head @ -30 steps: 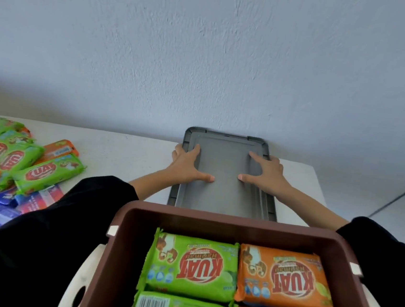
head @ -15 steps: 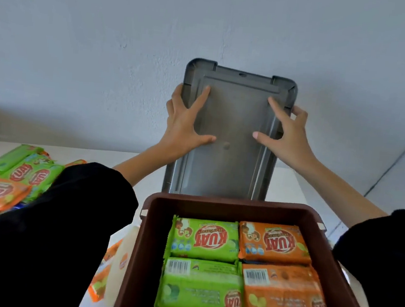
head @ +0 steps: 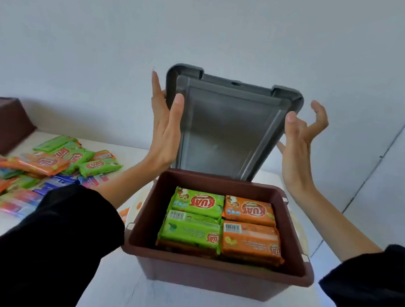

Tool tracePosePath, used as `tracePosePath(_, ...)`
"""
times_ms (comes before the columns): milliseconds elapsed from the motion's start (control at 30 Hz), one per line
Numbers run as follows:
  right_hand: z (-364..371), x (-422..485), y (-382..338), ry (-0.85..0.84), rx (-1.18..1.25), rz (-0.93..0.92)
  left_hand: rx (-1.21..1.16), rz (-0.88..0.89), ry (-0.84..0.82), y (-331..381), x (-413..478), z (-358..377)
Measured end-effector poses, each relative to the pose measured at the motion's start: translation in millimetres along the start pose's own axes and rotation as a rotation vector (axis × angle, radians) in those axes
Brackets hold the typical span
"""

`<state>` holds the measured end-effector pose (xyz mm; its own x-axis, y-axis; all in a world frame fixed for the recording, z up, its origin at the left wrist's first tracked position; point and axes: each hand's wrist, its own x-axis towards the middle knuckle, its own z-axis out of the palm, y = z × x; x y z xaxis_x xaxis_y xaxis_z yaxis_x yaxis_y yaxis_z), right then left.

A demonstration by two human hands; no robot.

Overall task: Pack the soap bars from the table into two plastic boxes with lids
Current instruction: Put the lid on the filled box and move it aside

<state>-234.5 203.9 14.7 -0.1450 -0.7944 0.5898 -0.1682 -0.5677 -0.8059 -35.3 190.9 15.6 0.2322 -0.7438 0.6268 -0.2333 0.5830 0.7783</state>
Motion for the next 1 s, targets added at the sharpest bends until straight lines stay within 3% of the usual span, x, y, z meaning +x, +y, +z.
tracePosePath(300, -23.7, -97.8, -4.0, 0.019, 0.275, 0.153, -0.424, -0.107, 0.018, 21.5, -93.1, -26.3)
tracePosePath(467, -33.6, -137.7, 6.2, 0.035, 0.182, 0.201, -0.474, -0.238, -0.057, 17.3, -137.7, -41.8)
tracePosePath(700, -42.0, -171.8, 7.0, -0.13, -0.21, 0.249, -0.026, -0.272, -0.301, 7.5, -168.8, -59.4)
tracePosePath(767, -40.1, -174.4, 7.8, -0.233, -0.407, 0.228, 0.237, -0.206, -0.353, 8.0, -171.2, -56.7)
tracePosePath(867, -37.3, -178.6, 11.3, -0.332, -0.727, 0.18, 0.728, -0.061, -0.579, 3.4, -170.1, -55.3)
tracePosePath(1000, -46.5, -170.7, 12.2, -0.44, -0.982, 0.17, 1.062, -0.004, -0.751, 9.8, -168.4, -55.2)
